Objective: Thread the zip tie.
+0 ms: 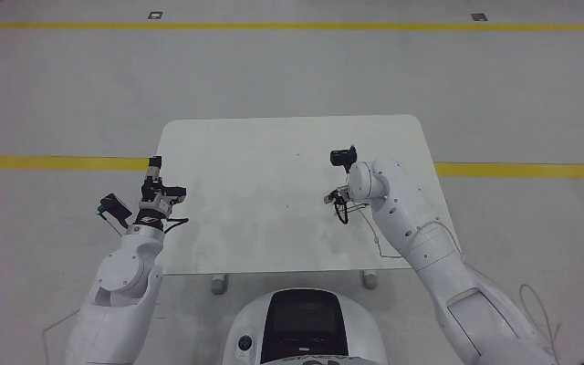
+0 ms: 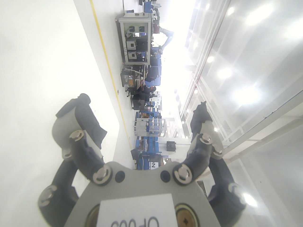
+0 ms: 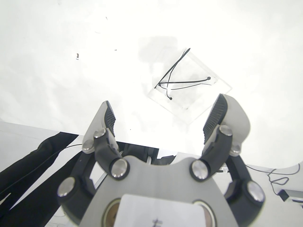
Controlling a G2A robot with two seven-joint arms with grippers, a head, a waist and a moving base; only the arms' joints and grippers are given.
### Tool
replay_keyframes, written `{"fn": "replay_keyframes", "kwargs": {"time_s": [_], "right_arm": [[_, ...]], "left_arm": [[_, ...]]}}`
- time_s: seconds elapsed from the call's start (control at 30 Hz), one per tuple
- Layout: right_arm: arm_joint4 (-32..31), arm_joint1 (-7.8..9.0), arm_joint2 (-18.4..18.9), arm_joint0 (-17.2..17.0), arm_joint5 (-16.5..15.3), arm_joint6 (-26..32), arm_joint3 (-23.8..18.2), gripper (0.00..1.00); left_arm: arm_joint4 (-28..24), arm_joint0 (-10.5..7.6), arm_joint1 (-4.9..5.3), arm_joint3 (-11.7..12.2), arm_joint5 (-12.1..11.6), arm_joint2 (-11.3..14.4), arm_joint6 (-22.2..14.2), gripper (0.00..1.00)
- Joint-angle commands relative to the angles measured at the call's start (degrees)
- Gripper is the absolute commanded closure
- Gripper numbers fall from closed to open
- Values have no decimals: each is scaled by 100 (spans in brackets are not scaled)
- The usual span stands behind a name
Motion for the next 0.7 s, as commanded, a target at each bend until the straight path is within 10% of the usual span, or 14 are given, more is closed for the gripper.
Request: {"fn": "replay_keyframes", "kwargs": {"time_s": [0.0, 0.6, 0.67], "right_arm": [[8, 2, 25, -6, 18, -60, -1, 0], [7, 44, 236, -161, 124, -367, -3, 0], [-82, 34, 239, -124, 124, -292, 53, 44]], "left_arm": [[0, 0, 0, 0, 0, 0, 0, 0], [0, 0, 0, 0, 0, 0, 0, 0], [0, 0, 0, 0, 0, 0, 0, 0]]}}
